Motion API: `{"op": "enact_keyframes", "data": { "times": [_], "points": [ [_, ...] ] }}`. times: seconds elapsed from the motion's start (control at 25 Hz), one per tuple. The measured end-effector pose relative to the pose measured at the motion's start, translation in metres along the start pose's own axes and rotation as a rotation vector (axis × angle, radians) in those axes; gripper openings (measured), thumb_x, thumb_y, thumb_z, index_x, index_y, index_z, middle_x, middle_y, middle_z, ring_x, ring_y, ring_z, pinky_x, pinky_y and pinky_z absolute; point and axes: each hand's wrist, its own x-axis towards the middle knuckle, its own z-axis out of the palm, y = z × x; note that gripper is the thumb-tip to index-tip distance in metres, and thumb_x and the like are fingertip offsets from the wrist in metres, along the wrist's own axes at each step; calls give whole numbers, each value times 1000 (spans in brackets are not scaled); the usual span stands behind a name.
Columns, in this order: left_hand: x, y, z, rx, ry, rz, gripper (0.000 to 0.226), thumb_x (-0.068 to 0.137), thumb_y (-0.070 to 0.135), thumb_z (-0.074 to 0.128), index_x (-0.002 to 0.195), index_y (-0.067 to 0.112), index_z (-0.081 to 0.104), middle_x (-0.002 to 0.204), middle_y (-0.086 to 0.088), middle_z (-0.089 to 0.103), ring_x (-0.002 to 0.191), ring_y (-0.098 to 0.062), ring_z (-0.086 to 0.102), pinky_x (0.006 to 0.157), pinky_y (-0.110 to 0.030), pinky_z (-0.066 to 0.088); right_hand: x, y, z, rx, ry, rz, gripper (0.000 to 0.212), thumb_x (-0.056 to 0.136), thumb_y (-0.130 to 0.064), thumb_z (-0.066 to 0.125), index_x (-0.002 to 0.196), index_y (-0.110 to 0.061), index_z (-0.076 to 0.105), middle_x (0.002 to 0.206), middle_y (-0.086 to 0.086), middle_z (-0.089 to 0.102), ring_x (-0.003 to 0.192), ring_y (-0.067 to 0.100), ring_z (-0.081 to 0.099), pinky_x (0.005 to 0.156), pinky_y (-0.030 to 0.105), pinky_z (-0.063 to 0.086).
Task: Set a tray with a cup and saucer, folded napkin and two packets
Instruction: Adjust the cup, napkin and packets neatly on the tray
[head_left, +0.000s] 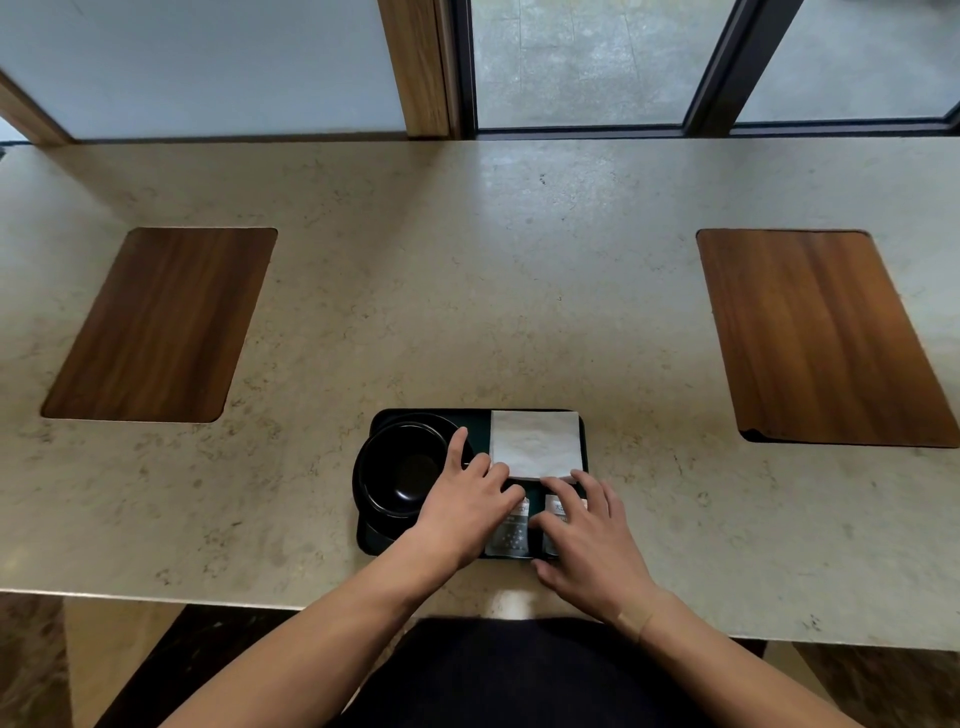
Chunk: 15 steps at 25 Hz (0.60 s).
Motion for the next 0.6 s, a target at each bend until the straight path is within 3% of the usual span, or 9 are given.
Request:
{"op": "enact_keyframes", "data": {
  "times": [0.36,0.6],
  "points": [
    [0,0,0,6,9,-4,61,80,20,71,132,23,42,127,-9,48,123,-32,41,112,-65,-6,0,-1,0,-14,-11,10,36,78,-48,60,109,-30,60,151,1,35,141,36,19,113,54,18],
    [-1,-4,-2,-39,75,-4,55,82,15,67,132,21,43,125,-7,51,124,-28,42,112,-61,-8,-1,-2,-13,33,122,42,20,76,-35,70,93,-25,68,129,3,59,127,33,45,99,49,42]
  ]
}}
